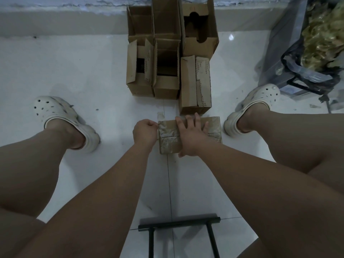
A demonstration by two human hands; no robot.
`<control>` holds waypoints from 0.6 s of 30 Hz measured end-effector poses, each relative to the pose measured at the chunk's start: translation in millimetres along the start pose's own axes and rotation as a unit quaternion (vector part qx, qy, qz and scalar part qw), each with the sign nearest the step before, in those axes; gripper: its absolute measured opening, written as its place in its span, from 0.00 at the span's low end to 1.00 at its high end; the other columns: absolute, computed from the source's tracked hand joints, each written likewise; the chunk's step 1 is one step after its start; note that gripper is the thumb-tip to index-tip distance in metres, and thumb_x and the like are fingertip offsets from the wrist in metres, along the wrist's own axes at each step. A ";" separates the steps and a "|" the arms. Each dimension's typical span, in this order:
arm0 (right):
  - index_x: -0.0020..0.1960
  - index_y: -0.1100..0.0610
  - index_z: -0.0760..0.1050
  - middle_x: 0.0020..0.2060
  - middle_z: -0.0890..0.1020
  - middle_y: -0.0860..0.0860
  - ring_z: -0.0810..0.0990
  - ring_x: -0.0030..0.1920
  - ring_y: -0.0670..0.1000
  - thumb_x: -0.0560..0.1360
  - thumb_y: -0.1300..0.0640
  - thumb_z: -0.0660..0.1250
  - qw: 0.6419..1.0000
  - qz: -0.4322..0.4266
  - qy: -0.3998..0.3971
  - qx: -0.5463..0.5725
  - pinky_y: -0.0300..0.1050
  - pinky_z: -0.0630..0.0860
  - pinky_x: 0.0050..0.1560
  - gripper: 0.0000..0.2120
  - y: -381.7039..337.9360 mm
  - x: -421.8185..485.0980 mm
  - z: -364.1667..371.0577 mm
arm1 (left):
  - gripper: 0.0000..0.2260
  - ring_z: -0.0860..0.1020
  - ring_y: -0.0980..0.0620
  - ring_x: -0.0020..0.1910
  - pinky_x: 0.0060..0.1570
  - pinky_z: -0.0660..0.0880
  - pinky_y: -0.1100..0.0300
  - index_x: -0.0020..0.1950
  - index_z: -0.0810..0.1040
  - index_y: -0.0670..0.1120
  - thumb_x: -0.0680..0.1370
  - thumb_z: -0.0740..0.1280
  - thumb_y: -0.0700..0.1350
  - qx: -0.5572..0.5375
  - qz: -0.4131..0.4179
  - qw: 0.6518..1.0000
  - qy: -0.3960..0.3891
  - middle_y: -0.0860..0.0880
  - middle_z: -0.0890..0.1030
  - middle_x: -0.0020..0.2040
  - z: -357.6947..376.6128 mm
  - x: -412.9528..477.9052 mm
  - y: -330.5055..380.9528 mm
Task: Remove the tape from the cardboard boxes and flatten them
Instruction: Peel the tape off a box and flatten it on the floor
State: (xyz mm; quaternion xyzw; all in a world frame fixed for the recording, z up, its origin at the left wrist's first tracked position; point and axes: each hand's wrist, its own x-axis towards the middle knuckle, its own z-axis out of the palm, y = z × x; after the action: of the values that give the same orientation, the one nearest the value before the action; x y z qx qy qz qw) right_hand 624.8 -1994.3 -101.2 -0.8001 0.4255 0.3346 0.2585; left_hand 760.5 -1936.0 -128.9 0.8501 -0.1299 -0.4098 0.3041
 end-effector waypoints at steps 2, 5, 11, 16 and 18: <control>0.78 0.51 0.33 0.77 0.40 0.59 0.32 0.75 0.66 0.68 0.47 0.77 1.000 0.001 -0.002 -0.002 0.71 0.38 0.71 0.59 -0.8 -0.6 0.1 | 0.07 0.75 0.51 0.40 0.41 0.71 0.59 0.41 0.78 0.45 0.77 0.64 0.39 0.014 0.022 1.000 0.014 0.47 0.80 0.42 1.5 -1.0 -2.6; 0.78 0.51 0.33 0.77 0.40 0.59 0.32 0.75 0.66 0.68 0.47 0.77 1.000 0.000 0.000 -0.002 0.71 0.38 0.71 0.59 -1.3 -0.5 0.4 | 0.06 0.77 0.49 0.43 0.43 0.73 0.57 0.42 0.78 0.43 0.78 0.63 0.38 0.026 0.039 0.999 0.021 0.46 0.80 0.43 1.5 -0.8 -4.3; 0.78 0.50 0.34 0.77 0.40 0.59 0.32 0.75 0.66 0.68 0.48 0.77 1.000 0.000 0.001 -0.001 0.72 0.38 0.71 0.59 -1.2 1.1 1.7 | 0.07 0.77 0.48 0.45 0.42 0.71 0.58 0.41 0.76 0.45 0.78 0.63 0.39 0.059 0.049 0.997 0.026 0.46 0.80 0.44 1.1 2.6 -8.5; 0.78 0.50 0.34 0.77 0.40 0.59 0.32 0.75 0.66 0.68 0.48 0.77 1.000 -0.007 0.005 0.004 0.72 0.38 0.71 0.59 -0.6 1.9 2.6 | 0.07 0.80 0.43 0.47 0.50 0.79 0.49 0.44 0.78 0.40 0.78 0.61 0.37 -0.021 -0.023 0.999 0.028 0.41 0.81 0.47 3.8 4.0 -11.2; 0.78 0.50 0.34 0.77 0.40 0.58 0.32 0.75 0.66 0.68 0.48 0.77 1.000 -0.007 0.008 0.003 0.71 0.38 0.71 0.59 0.0 2.5 2.6 | 0.08 0.80 0.43 0.47 0.50 0.79 0.50 0.43 0.78 0.39 0.77 0.60 0.35 -0.092 -0.062 0.993 0.037 0.41 0.81 0.47 6.5 1.3 -9.1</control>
State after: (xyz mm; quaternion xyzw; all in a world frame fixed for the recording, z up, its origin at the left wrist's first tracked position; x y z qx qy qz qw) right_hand 625.0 -1993.7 -104.7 -0.8048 0.4228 0.3251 0.2605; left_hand 756.1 -1932.2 -138.4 0.8395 -0.0270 -0.4061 0.3600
